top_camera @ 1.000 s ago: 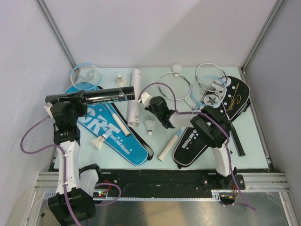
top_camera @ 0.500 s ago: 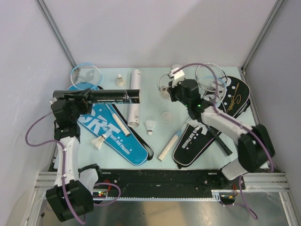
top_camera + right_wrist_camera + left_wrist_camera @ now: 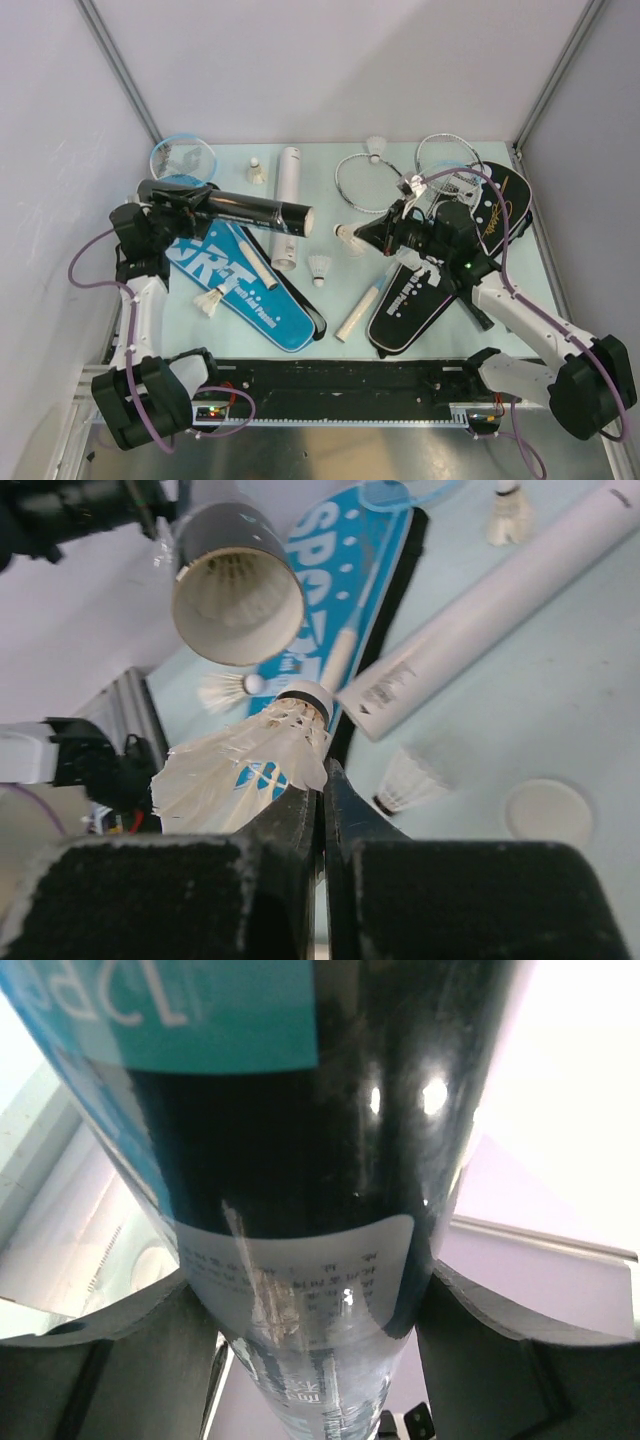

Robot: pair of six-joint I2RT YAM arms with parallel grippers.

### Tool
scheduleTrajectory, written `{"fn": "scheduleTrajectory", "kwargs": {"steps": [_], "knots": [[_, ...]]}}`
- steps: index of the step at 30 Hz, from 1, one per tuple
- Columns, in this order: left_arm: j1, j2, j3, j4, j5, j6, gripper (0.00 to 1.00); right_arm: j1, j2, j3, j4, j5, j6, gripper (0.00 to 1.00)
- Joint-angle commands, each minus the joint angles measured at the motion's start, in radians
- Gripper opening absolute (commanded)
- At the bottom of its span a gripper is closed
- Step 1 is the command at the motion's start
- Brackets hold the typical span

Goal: Pack up the badminton gear
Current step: Place the shuttlecock at the shuttle tube.

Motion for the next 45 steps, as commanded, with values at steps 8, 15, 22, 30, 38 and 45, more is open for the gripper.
{"fn": "scheduleTrajectory", "kwargs": {"steps": [8,15,22,30,38,45], "knots": [[-0.003,-0.065,0.034,0.074,0.166,0.005,0.4,0.069,-0.021,-0.015,0.257,-0.095,0.182,0.0],[-0.014,-0.1,0.001,0.079,0.165,-0.035,0.4,0.151,0.049,-0.014,0.39,0.02,0.234,0.0],[-0.028,-0.128,-0.023,0.083,0.15,-0.076,0.4,0.21,0.146,-0.013,0.546,0.151,0.268,0.0],[-0.038,-0.18,-0.072,0.101,0.122,-0.141,0.39,0.271,0.287,0.02,0.677,0.254,0.299,0.0],[-0.057,-0.186,-0.081,0.112,0.092,-0.157,0.39,0.303,0.392,0.093,0.677,0.306,0.323,0.0],[-0.058,-0.172,-0.084,0.119,0.084,-0.149,0.38,0.311,0.423,0.105,0.671,0.326,0.334,0.02]]}}
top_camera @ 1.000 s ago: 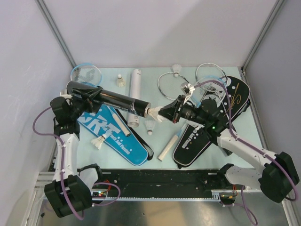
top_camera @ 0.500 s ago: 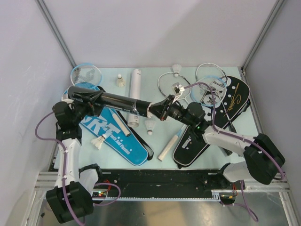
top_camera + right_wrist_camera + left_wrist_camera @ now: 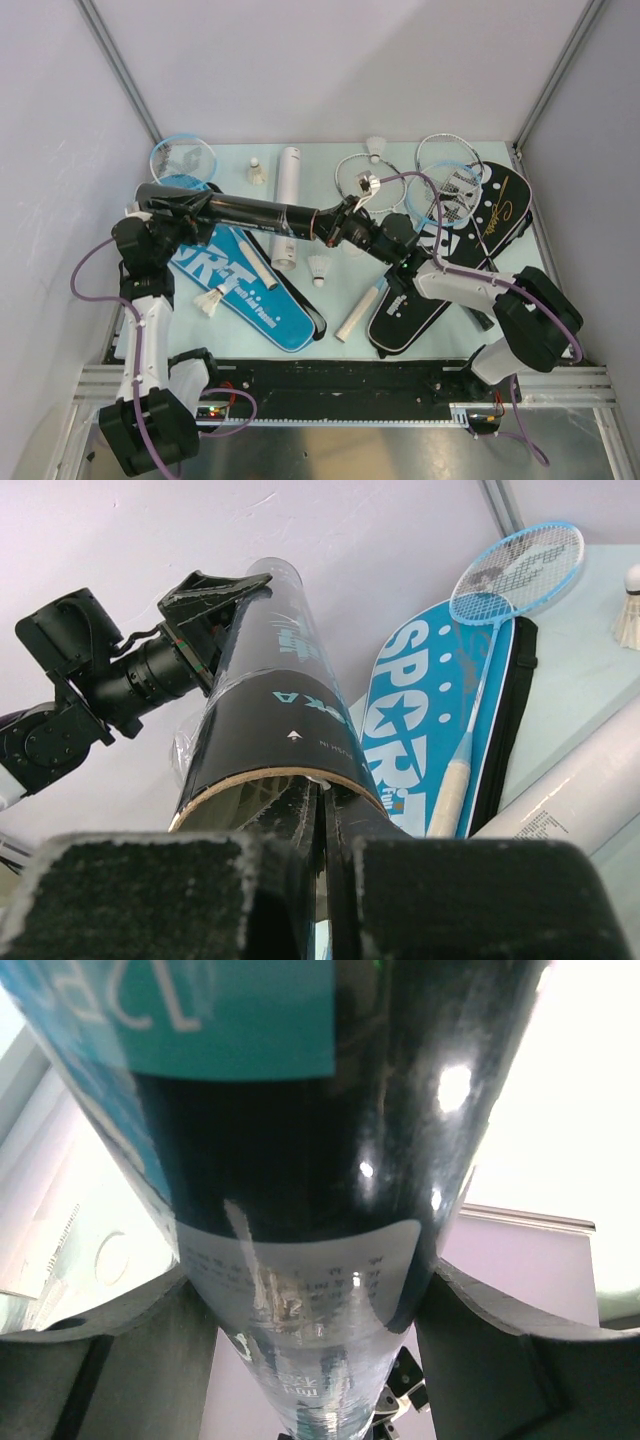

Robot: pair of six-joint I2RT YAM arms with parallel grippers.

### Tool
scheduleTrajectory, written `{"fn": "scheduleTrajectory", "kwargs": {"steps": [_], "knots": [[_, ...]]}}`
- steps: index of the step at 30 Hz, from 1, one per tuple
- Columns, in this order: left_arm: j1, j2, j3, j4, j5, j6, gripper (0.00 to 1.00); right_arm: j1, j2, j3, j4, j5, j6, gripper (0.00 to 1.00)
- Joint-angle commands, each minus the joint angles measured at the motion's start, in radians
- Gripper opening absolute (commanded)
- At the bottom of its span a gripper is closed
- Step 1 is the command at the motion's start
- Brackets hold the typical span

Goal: Pack up the badminton gear
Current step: Place the shuttlecock at the shuttle tube.

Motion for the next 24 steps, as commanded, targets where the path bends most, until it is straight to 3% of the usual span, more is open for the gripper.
{"fn": "scheduleTrajectory", "kwargs": {"steps": [1,11,18,24], "knots": [[-0.029,-0.017,0.003,0.065,0.076,-0.06,0.38,0.022,0.025,0.038,0.011,0.039,0.013,0.03],[-0.026,0.009,0.029,0.069,0.037,-0.032,0.38,0.003,-0.135,0.038,-0.301,0.033,0.0,0.52],[-0.023,0.012,0.028,0.069,0.048,-0.031,0.38,-0.004,-0.257,0.038,-0.53,0.033,-0.026,0.66],[-0.022,0.003,0.031,0.07,0.064,-0.037,0.38,-0.027,-0.277,0.038,-0.581,0.031,-0.023,0.69]]}}
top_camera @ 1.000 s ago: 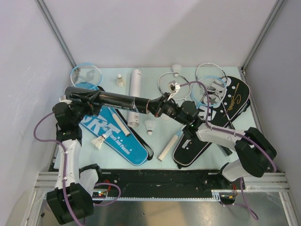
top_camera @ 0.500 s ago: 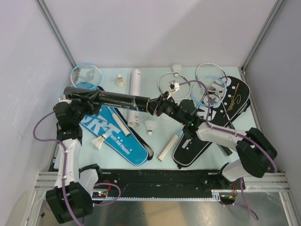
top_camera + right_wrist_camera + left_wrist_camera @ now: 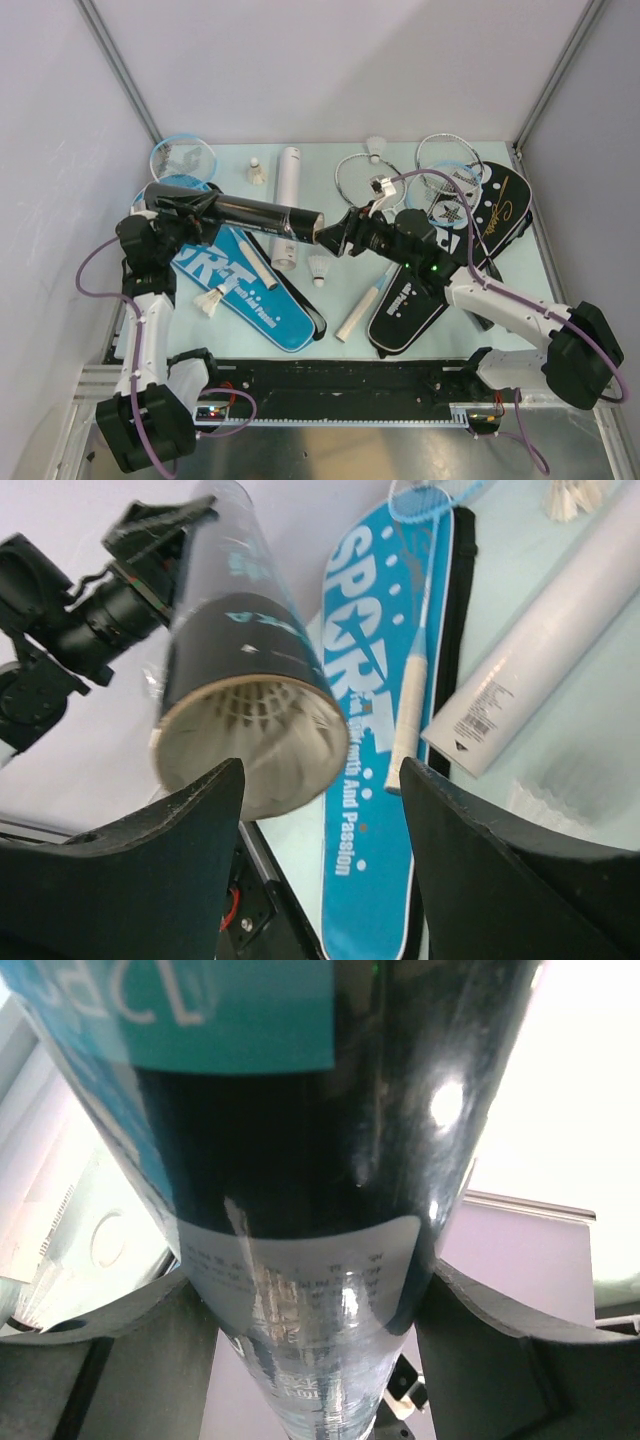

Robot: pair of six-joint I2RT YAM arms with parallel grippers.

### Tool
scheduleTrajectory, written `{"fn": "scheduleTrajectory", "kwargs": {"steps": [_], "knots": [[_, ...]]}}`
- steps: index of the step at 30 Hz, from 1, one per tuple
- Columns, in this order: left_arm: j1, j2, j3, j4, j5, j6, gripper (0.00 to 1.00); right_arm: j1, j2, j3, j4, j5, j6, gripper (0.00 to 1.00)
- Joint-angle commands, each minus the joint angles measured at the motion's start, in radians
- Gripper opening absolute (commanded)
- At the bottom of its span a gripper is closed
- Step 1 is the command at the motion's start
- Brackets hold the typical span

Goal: Pack up the badminton gear
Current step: Place the shuttlecock at the shuttle tube.

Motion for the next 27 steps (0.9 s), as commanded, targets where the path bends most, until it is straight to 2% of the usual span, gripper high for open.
{"fn": "scheduleTrajectory", "kwargs": {"steps": [1,5,13,22,24,27], "knots": [[-0.004,-0.023,0.031,0.066,0.049,-0.028,0.38,-0.017,-0.019,0.03,-0.069,0.002,-0.011,0.7],[-0.005,-0.022,0.028,0.066,0.063,-0.031,0.39,-0.025,-0.008,0.03,-0.029,-0.019,-0.011,0.69],[-0.004,-0.036,0.01,0.066,0.067,-0.034,0.39,-0.037,0.087,0.03,0.17,-0.043,0.054,0.61],[-0.005,-0.055,-0.001,0.065,0.051,-0.035,0.39,-0.024,0.205,0.052,0.292,-0.066,0.116,0.47],[-0.004,-0.055,-0.009,0.066,0.046,-0.035,0.39,-0.021,0.21,0.053,0.303,-0.08,0.116,0.47],[-0.006,-0.049,-0.014,0.067,0.029,-0.028,0.38,-0.028,0.194,0.053,0.258,-0.084,0.111,0.54]]}}
